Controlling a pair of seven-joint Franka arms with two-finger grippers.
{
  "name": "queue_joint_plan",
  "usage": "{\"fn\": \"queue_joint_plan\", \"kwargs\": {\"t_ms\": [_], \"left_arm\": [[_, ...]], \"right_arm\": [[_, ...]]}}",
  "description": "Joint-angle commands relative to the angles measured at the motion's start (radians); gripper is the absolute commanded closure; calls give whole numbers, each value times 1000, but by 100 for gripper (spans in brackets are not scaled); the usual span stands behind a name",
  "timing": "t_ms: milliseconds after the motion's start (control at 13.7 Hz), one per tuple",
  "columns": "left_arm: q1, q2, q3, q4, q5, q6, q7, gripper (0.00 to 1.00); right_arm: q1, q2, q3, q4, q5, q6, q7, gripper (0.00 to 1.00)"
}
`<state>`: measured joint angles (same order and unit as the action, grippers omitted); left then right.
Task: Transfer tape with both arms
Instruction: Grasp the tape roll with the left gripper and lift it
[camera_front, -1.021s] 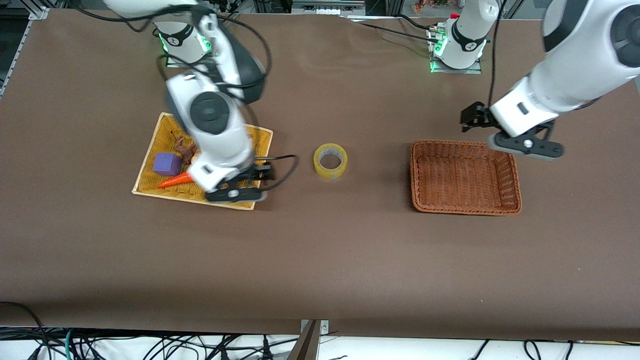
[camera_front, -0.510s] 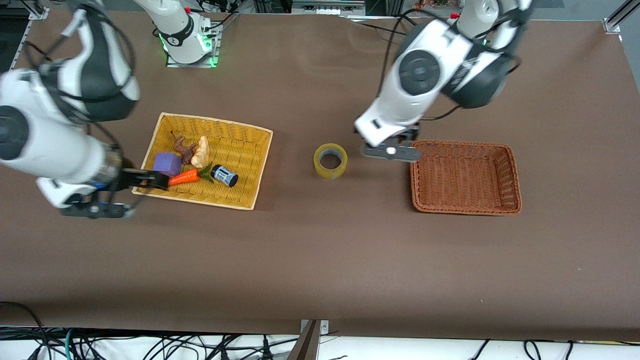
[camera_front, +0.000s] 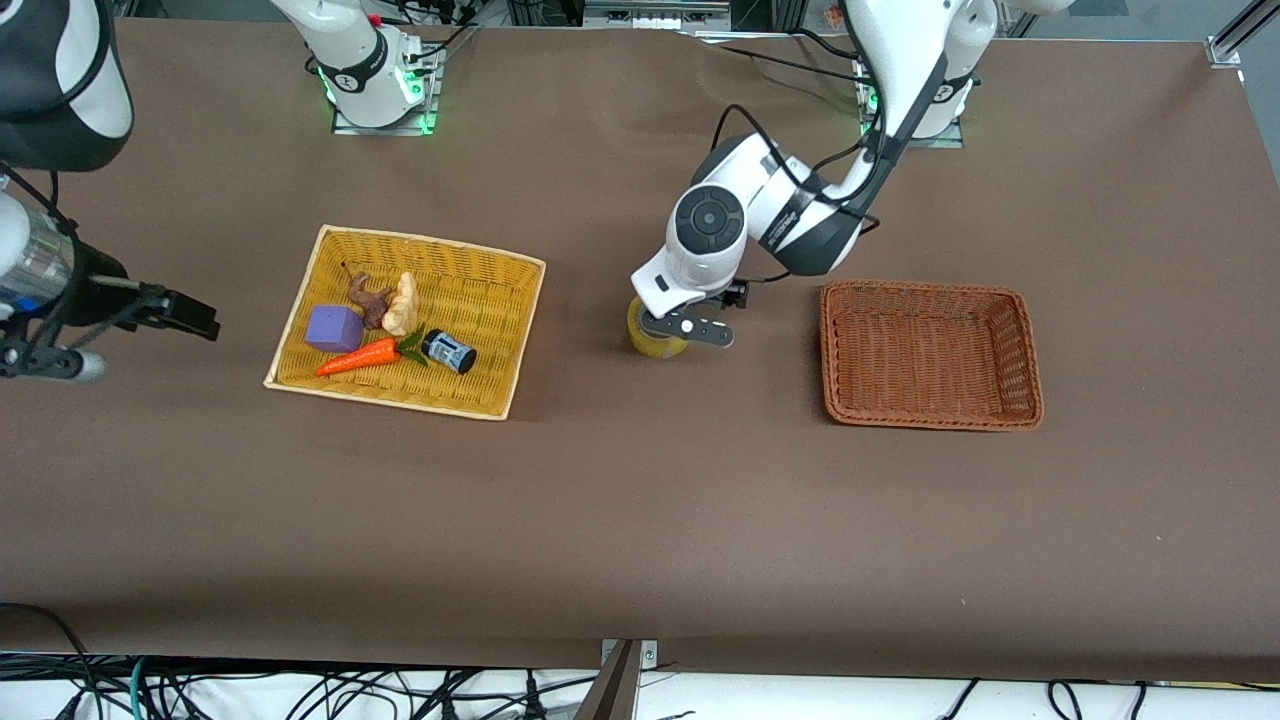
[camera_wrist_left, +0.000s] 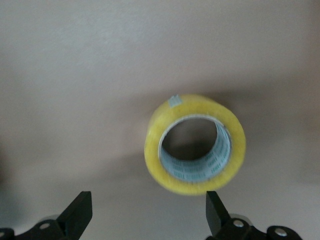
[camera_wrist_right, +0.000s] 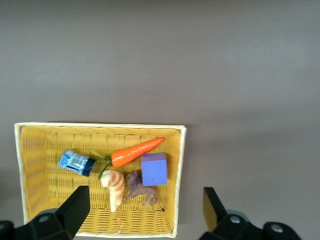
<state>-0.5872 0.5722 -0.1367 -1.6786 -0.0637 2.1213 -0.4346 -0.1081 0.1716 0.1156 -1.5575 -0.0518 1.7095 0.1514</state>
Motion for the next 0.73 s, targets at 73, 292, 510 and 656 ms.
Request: {"fn": "queue_joint_plan", "kwargs": {"t_ms": [73, 292, 510, 656], "left_arm": [[3, 32, 12, -53, -13, 120, 82, 0], [-8, 77, 12, -53, -13, 176, 85, 11], [-13, 101, 12, -50, -12, 212, 88, 31], [-7, 97, 12, -49, -8, 207, 94, 100]], "right_arm": [[-12, -155, -45, -128, 16, 25, -16, 0], [-12, -184, -125, -107, 59, -4, -206, 0], [-8, -192, -166, -96, 99, -79, -291, 0], [-2, -193, -166, -101, 104, -76, -285, 0]]}}
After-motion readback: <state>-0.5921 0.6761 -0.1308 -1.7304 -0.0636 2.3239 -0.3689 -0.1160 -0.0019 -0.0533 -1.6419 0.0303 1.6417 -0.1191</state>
